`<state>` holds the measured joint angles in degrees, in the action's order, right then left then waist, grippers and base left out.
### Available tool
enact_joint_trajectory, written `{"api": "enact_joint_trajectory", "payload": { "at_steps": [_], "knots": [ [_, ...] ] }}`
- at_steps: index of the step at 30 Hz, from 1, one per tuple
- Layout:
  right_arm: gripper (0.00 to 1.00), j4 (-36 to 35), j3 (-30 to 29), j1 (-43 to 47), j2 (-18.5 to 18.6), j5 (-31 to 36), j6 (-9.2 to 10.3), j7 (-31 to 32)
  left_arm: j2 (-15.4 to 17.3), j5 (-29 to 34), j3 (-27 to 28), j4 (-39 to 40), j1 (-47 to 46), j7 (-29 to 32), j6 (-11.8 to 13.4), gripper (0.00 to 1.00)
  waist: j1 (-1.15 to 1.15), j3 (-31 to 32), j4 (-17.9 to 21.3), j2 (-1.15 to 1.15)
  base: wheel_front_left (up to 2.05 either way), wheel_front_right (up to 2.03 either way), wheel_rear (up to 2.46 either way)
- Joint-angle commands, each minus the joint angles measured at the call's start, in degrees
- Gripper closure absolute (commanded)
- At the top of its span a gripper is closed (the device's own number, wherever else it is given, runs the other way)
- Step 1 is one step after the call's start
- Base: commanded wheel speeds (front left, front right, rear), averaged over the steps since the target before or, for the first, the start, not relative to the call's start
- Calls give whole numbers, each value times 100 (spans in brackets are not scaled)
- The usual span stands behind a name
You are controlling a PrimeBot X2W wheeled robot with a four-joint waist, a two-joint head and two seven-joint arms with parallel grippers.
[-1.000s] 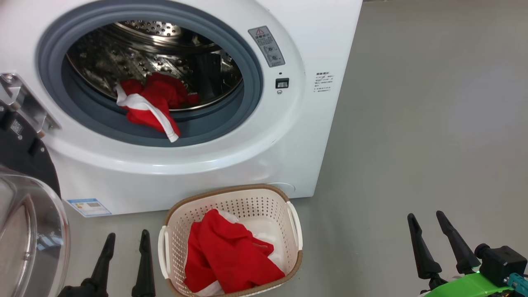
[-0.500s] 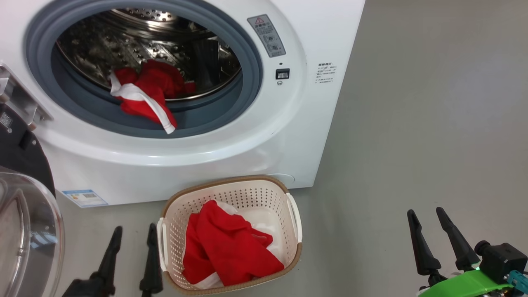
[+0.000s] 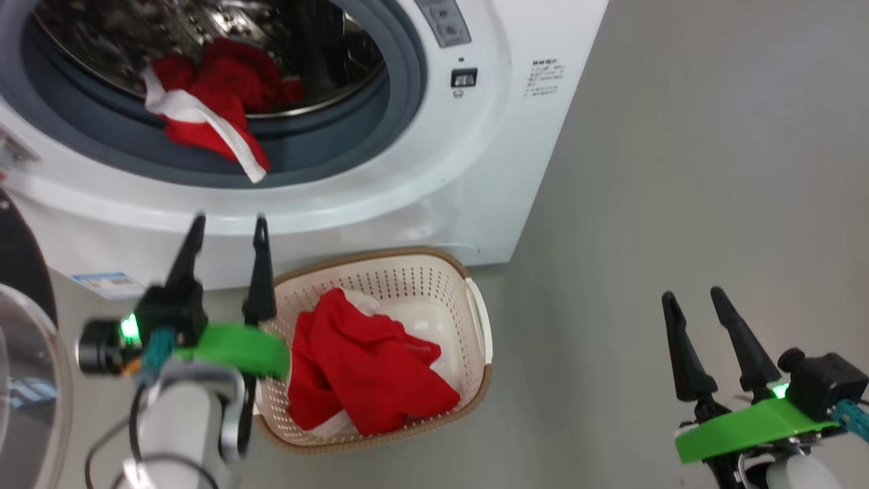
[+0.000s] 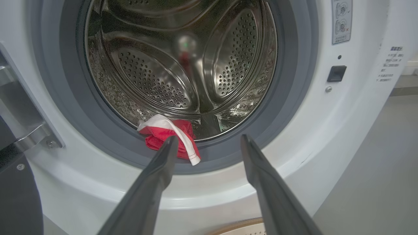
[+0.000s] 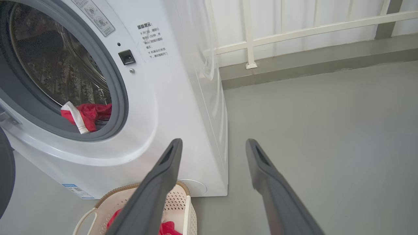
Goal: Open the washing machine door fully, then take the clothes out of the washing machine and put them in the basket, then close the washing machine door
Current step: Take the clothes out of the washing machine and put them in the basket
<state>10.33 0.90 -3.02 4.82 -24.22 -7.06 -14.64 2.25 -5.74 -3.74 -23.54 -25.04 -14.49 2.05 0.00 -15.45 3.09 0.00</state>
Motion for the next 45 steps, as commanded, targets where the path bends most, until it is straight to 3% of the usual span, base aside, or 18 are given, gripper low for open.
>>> {"api": "enact_joint_trajectory", "payload": {
  "at_steps": [1, 12, 21, 34, 45],
  "knots": [
    [0, -159, 158, -195, 24, -27, -43, -36, 122, 86, 161, -8, -324, -51, 60, 0, 0, -377, 131, 0, 0, 0, 0],
    [0, -183, 257, -742, -65, -118, -43, -36, 552, 404, 205, -2086, -2723, 98, 494, 0, 0, -1196, 547, 0, 0, 0, 0],
    [0, -187, 308, -863, -139, -156, -43, -36, 838, 325, 399, -3372, -3721, 215, 893, 0, 0, -1402, 728, 0, 0, 0, 0],
    [0, -203, 454, -973, -183, -193, -43, -36, 1093, 433, 190, -4462, -4566, 270, 946, 0, 0, -1553, 870, 0, 0, 0, 0],
    [0, -214, 609, -1152, -193, -435, -43, -36, 1377, 816, -343, -4943, -5017, 935, 864, 0, 0, -1771, 1119, 0, 0, 0, 0]
  ]
}}
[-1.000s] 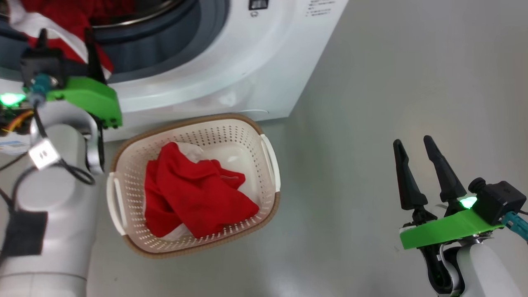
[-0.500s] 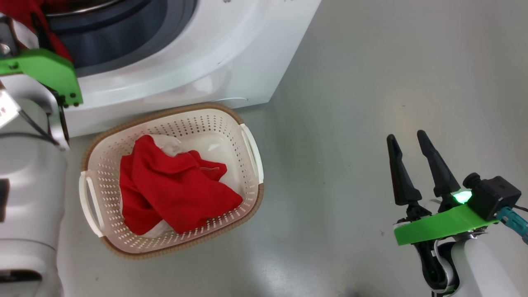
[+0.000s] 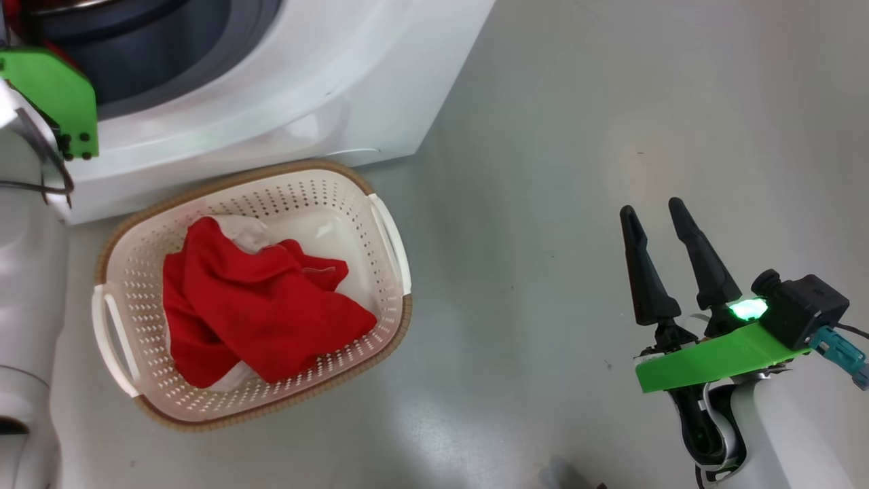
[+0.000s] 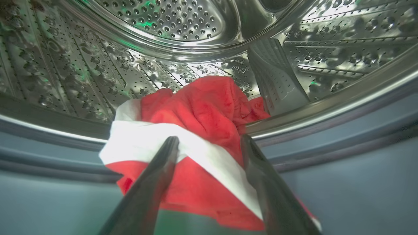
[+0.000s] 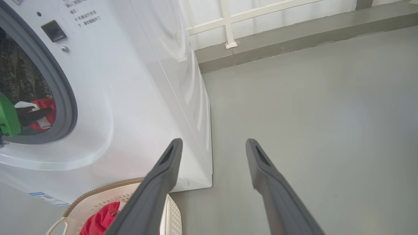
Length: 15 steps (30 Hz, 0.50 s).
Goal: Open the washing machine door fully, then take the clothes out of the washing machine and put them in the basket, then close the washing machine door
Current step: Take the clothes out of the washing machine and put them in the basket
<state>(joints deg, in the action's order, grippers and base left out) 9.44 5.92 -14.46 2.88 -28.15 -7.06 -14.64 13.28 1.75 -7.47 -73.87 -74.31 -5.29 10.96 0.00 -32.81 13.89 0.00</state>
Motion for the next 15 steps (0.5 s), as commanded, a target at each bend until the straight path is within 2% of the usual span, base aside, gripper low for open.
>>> {"api": "enact_joint_trajectory", "payload": {
  "at_steps": [1, 7, 8, 10, 11, 12, 15],
  "knots": [
    [0, -127, 107, -15, 1, -60, -43, -36, 286, 84, -1, 78, -102, 61, -24, 0, 0, -43, 48, 0, 0, 0, 0],
    [0, -128, 82, -30, 0, -109, -43, -36, 293, 86, -96, 37, -133, 191, -8, 0, 0, -66, 51, 0, 0, 0, 0],
    [0, -129, 79, -33, 0, -112, -43, -36, 290, 85, -110, 32, -131, 216, -3, 5, 0, -64, 46, 0, 0, 0, 0],
    [0, -130, 79, -47, 0, -114, -43, -36, 283, 77, -134, 25, -126, 245, 4, 24, 0, -63, 37, 0, 0, 0, 0],
    [0, -131, 81, -54, 0, -113, -43, -36, 279, 76, -150, 21, -123, 265, 6, 42, 0, -62, 32, 0, 0, 0, 0],
    [0, -134, 83, -61, 0, -112, -43, -36, 276, 73, -163, 19, -123, 283, 8, 53, 0, -63, 27, 0, 0, 0, 0],
    [0, -139, 86, -74, 0, -111, -43, -36, 271, 63, -184, 14, -120, 290, 19, 58, 0, -58, 19, 0, 0, 0, 0]
  ]
}}
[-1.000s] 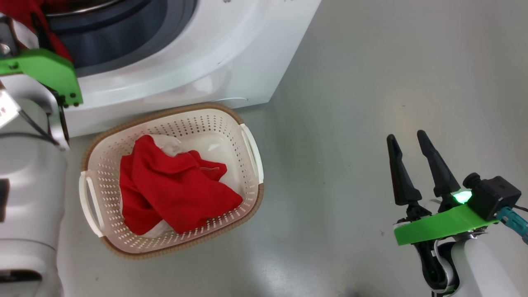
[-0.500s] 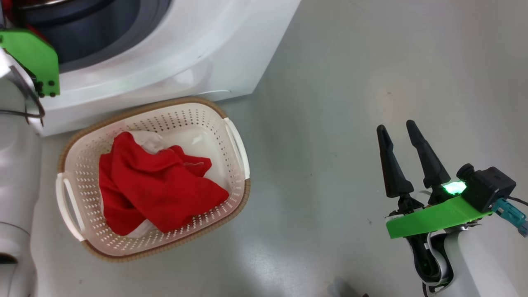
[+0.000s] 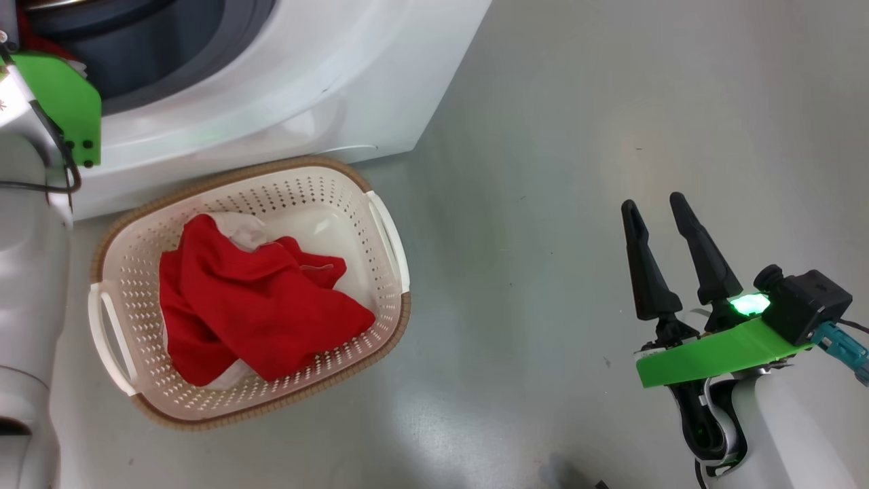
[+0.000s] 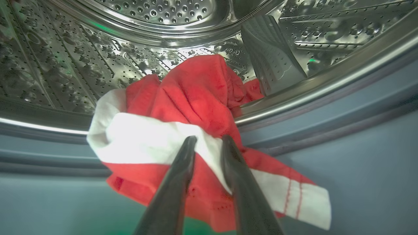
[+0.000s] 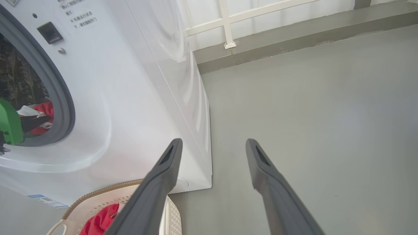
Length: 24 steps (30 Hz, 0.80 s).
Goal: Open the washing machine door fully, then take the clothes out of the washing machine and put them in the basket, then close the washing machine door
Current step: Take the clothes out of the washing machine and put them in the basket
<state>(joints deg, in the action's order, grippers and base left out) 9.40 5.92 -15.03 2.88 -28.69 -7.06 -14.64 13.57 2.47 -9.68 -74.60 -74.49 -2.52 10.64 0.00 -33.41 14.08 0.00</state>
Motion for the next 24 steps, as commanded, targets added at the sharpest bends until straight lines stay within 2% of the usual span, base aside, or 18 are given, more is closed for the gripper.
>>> {"api": "enact_joint_trajectory", "payload": {
  "at_steps": [1, 4, 7, 18, 22, 24],
  "knots": [
    [0, -140, 88, -22, 0, -56, -43, -36, 239, -13, 26, 86, -103, 17, 55, 63, 0, -1, -4, 0, 0, 0, 0],
    [0, -151, 82, -24, 0, -50, -43, -36, 230, -34, -1, 82, -100, -24, 70, 72, 0, 11, -17, 0, 0, 0, 0],
    [0, -147, 69, -22, 0, -42, -43, -36, 216, -88, 0, 80, -95, -132, 62, 100, 0, 28, -31, 0, 0, 0, 0],
    [0, -110, 9, 79, 0, 62, -43, -36, -12, -558, 237, 169, 124, -1035, -121, 100, 0, 251, -156, 0, 0, 0, 0],
    [0, -103, -44, 145, 0, 136, -43, -36, -135, -786, 388, 483, 372, -1227, -196, 100, 0, 345, -247, 0, 0, 0, 0],
    [0, -101, -65, 174, 0, 173, -43, -36, -182, -875, 462, 922, 561, -1242, -221, 100, 0, 393, -295, 0, 0, 0, 0]
  ]
}}
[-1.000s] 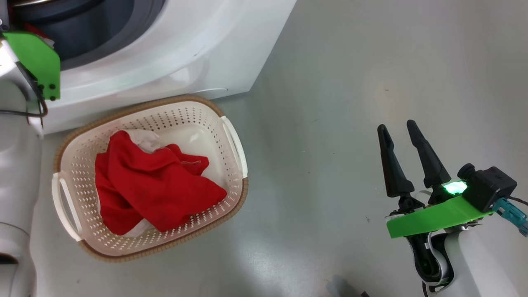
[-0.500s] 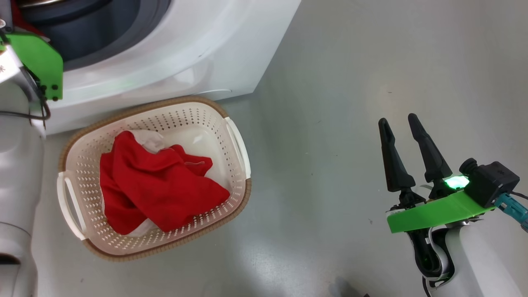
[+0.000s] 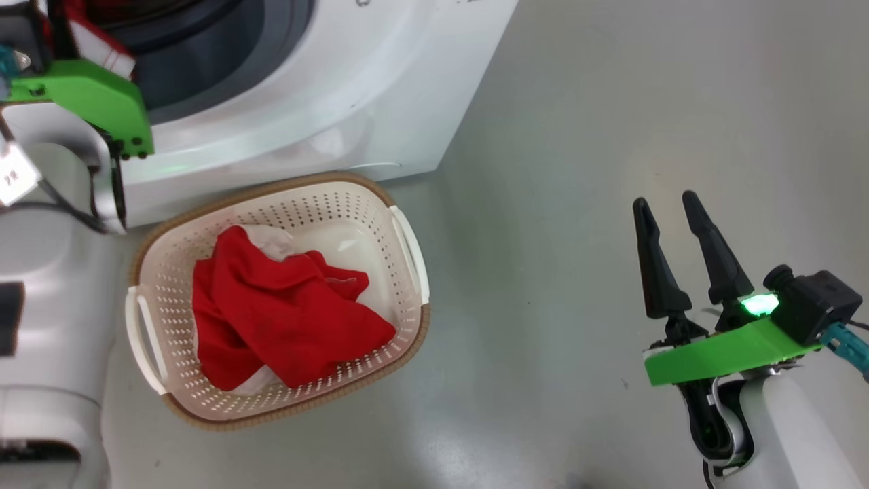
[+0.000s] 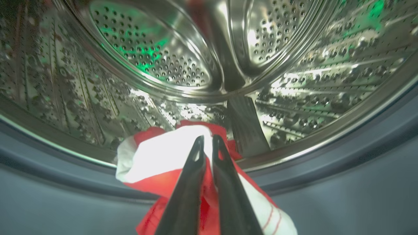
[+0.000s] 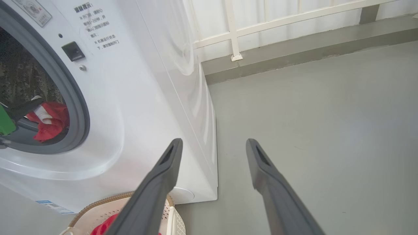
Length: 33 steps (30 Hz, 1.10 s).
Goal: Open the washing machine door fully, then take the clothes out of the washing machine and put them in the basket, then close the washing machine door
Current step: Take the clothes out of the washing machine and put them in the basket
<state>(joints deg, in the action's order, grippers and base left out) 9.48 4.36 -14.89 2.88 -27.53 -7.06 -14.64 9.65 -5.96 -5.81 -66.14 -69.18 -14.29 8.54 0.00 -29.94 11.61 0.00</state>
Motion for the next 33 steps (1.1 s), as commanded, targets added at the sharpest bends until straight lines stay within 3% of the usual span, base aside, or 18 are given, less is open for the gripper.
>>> {"api": "enact_joint_trajectory", "payload": {
  "at_steps": [1, 14, 26, 33],
  "knots": [
    [0, -113, 86, 172, 0, 75, -43, -36, 197, -51, 98, 366, 168, -67, -11, 100, 0, 65, -69, 0, 0, 0, 0],
    [0, -140, 67, 338, 48, 194, -43, -36, -216, -46, 574, 3702, 2179, -70, -122, 100, 0, 272, -253, 0, 0, 0, 0],
    [0, -134, 78, 485, 134, 216, -43, -36, -569, 133, 805, 5524, 3218, -71, -313, 100, 0, 436, -352, 0, 0, 0, 0],
    [0, -147, 77, 493, 174, 215, -43, -36, -656, 208, 721, 6658, 3498, -71, -283, 100, 0, 408, -417, 0, 0, 0, 0]
  ]
}}
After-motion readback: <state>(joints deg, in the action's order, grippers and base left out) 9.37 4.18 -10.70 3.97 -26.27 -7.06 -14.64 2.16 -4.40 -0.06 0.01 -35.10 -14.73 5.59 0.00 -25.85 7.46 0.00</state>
